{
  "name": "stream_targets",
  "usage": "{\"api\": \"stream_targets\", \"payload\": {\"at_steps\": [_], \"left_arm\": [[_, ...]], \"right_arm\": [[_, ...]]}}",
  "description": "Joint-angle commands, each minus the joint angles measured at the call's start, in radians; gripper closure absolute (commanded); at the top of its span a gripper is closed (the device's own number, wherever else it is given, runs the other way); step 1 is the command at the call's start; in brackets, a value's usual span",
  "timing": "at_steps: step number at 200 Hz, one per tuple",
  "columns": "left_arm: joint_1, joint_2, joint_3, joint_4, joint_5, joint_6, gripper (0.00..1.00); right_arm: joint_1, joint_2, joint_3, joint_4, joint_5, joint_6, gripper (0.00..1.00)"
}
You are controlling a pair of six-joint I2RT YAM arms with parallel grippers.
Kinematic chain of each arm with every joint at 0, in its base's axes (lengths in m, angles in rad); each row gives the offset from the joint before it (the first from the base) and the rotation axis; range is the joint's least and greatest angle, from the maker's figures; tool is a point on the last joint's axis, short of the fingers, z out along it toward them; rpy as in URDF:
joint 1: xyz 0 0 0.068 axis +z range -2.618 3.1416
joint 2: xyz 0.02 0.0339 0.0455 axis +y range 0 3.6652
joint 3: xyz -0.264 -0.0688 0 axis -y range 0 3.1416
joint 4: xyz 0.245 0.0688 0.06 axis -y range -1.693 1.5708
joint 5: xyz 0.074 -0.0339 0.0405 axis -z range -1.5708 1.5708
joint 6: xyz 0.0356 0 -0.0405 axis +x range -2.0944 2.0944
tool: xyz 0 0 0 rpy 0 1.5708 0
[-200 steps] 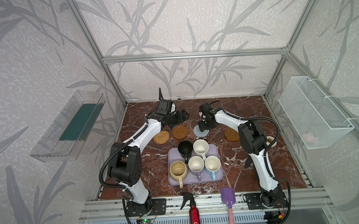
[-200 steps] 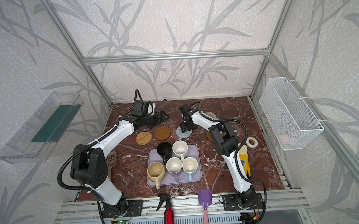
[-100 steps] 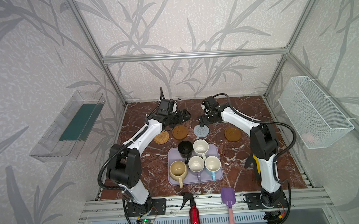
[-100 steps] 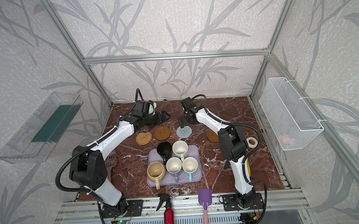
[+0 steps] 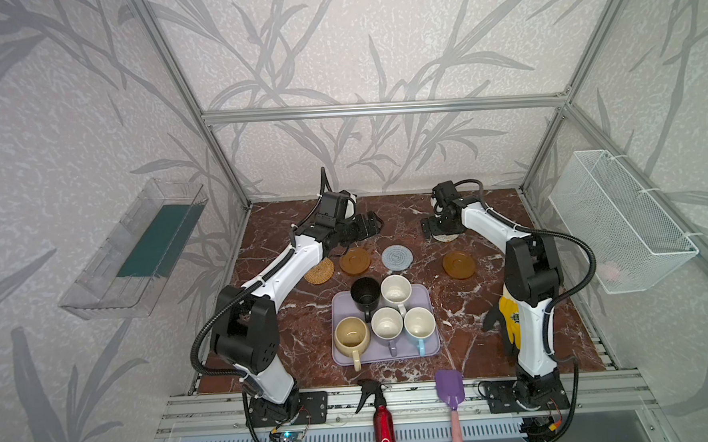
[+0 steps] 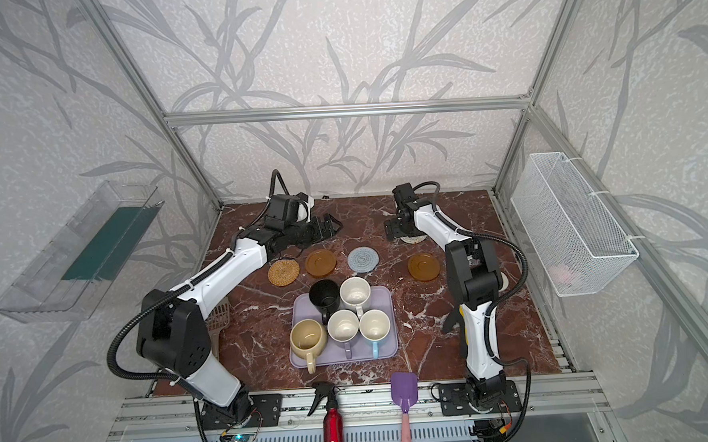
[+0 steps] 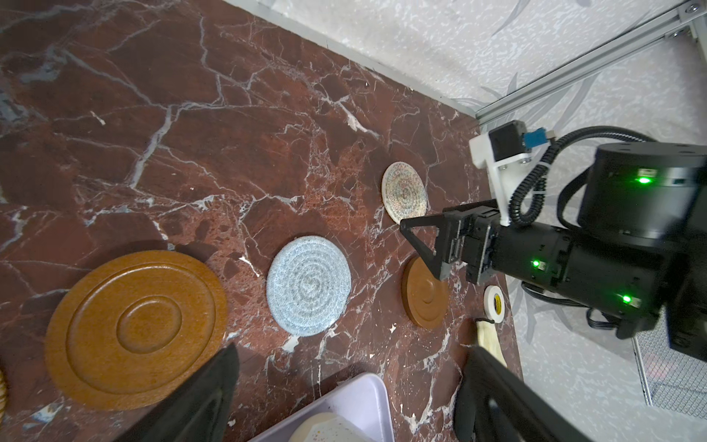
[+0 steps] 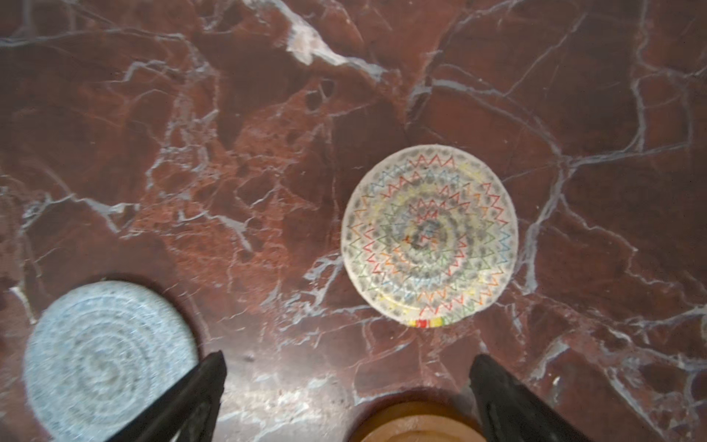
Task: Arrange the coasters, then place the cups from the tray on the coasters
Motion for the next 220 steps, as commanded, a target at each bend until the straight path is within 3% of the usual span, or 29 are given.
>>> {"api": "stream_targets", "payload": {"at_steps": [1, 33, 70, 118, 169, 220], "left_arm": [[-0.004, 0.021, 0.033, 0.022, 0.005, 0.008, 0.05], [-0.005, 0.037, 0.036, 0.037, 0.011, 0.005, 0.06], [-0.005, 0.045, 0.039, 0.036, 0.010, 0.015, 0.07], [-0.005, 0.055, 0.041, 0.043, 0.009, 0.016, 0.07], [-0.006, 0.067, 0.052, 0.040, 0.018, 0.020, 0.07], [-0.018, 0.095, 0.069, 0.036, 0.033, 0.028, 0.07]], "right_arm": [[-0.007, 0.056, 0.072, -0.040, 0.006, -0.046, 0.05], [-0.029, 0.133, 0.166, -0.067, 0.012, -0.054, 0.15], [-0.042, 0.220, 0.272, -0.111, 0.022, -0.065, 0.36], [-0.053, 0.311, 0.370, -0.147, 0.012, -0.054, 0.48], [-0.053, 0.371, 0.465, -0.260, -0.050, -0.043, 0.51], [-0.024, 0.305, 0.328, -0.227, -0.141, -0.038, 0.53]]}}
